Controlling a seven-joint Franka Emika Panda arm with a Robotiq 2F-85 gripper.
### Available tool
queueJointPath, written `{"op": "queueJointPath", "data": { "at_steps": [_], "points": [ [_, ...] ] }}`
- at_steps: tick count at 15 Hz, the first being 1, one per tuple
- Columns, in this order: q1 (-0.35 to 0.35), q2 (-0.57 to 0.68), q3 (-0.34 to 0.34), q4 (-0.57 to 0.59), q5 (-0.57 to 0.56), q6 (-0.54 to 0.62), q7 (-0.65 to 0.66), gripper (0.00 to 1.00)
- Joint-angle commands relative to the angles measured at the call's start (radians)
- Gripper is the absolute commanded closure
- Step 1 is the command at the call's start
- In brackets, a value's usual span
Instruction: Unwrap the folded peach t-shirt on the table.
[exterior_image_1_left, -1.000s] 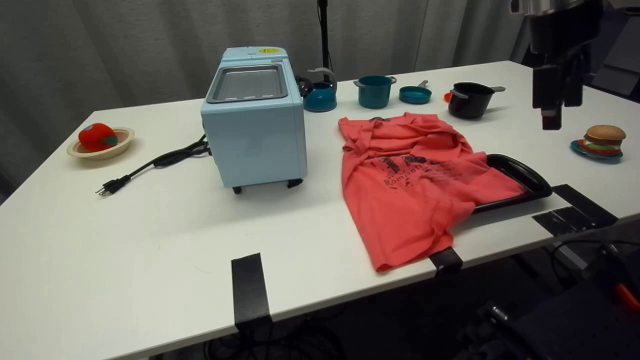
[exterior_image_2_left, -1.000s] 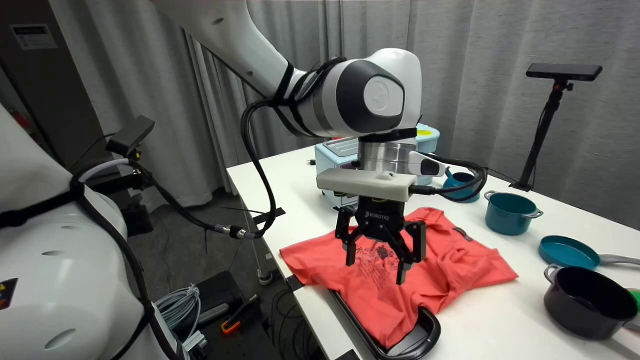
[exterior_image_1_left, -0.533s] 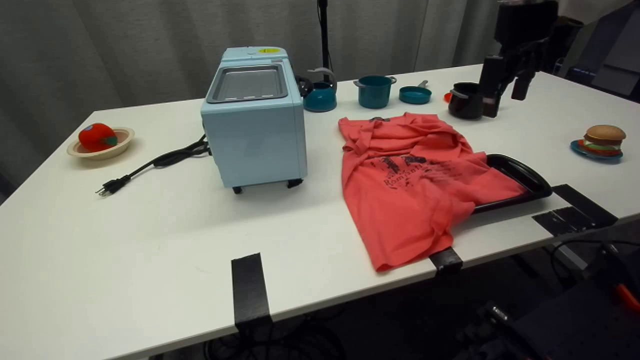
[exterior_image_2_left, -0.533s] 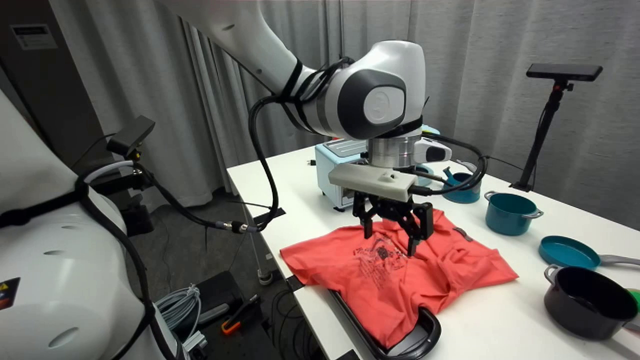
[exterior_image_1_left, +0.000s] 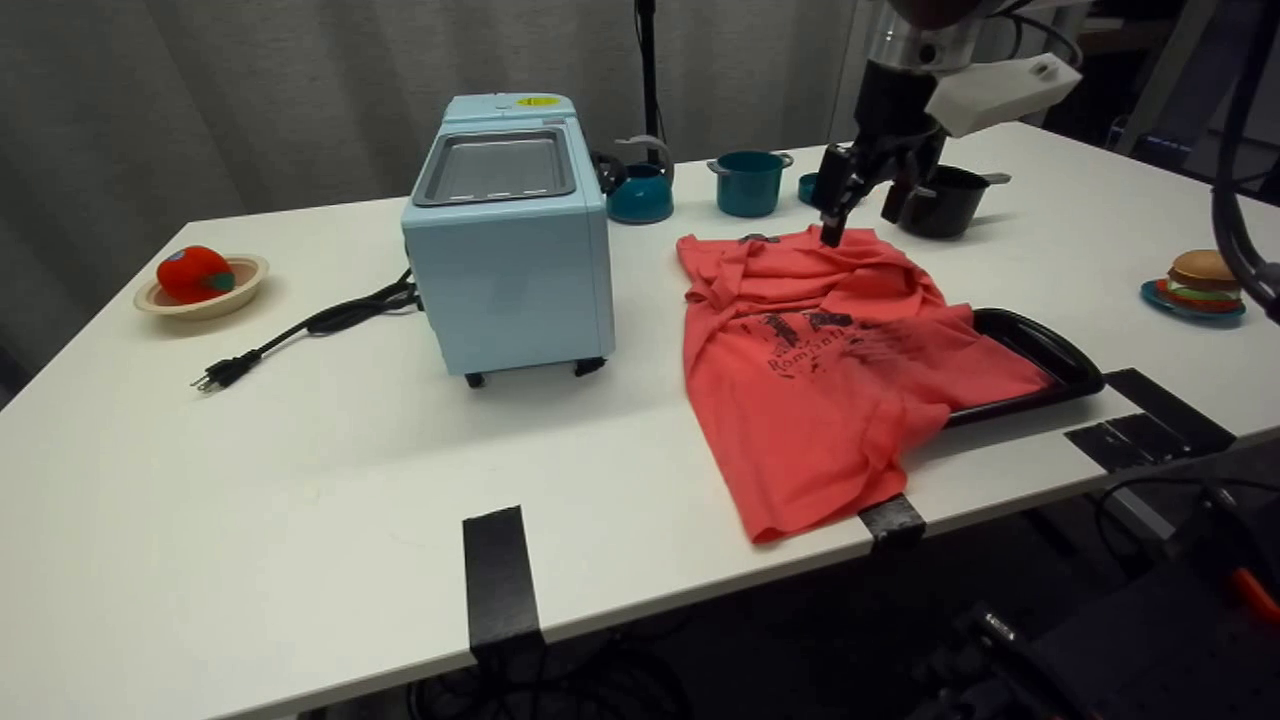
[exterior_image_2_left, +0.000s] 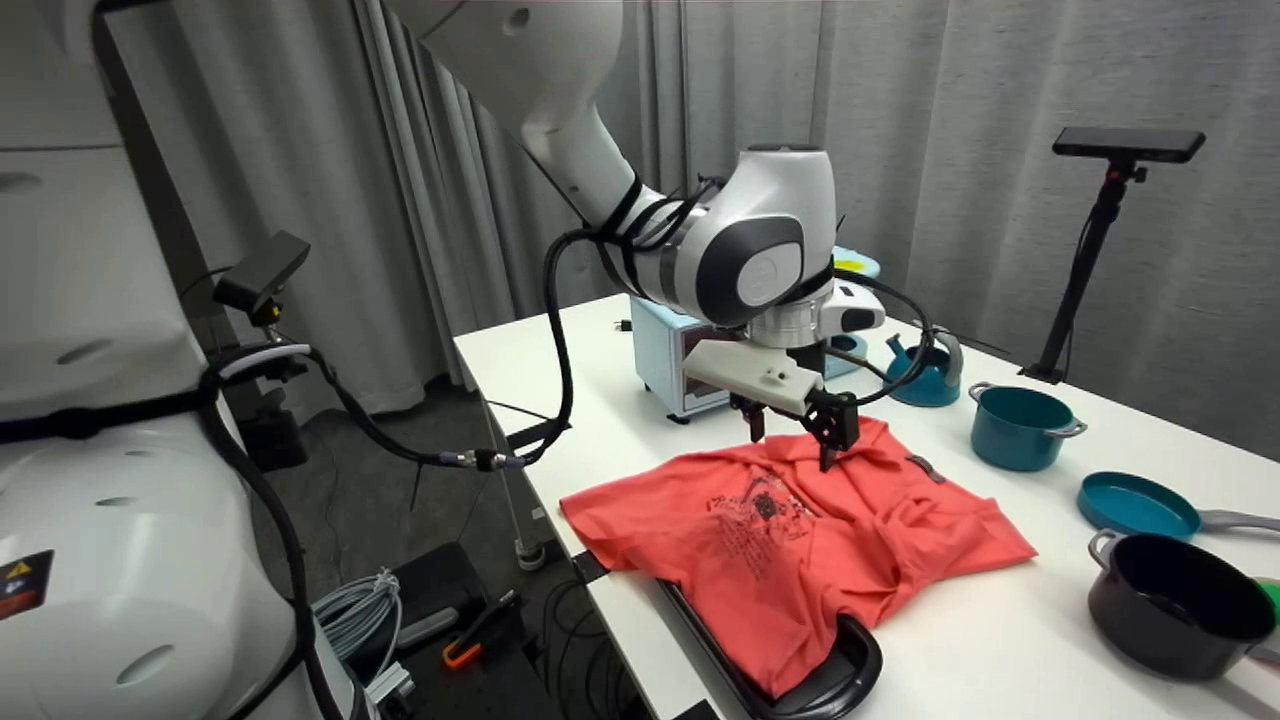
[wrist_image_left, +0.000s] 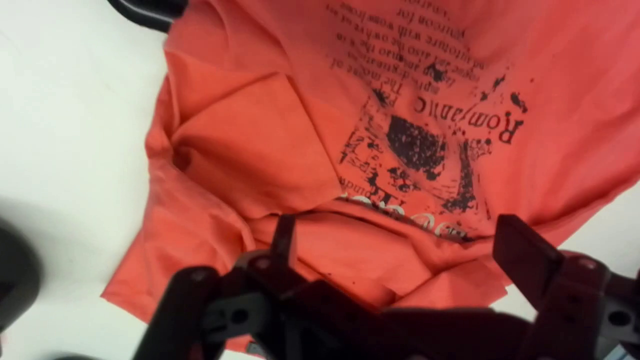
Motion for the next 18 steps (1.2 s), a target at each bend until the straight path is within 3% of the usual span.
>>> {"op": "queueJointPath", "data": {
  "at_steps": [1,4,5,12,18],
  "points": [
    [0.009,0.149,0.021,0.123,0.035,0.080,0.031,0.00],
    [-0.002,0.234,0.040,0.218,0.056,0.104,0.044,0.00],
    [0.004,0.170,0.029,0.139,0.017,0.089,0.041,0.00],
    [0.005,0.234,0.032,0.211,0.031,0.096,0.049,0.00],
    [0.014,0.263,0.085,0.220,0.068,0.115,0.050,0.00]
  ]
}}
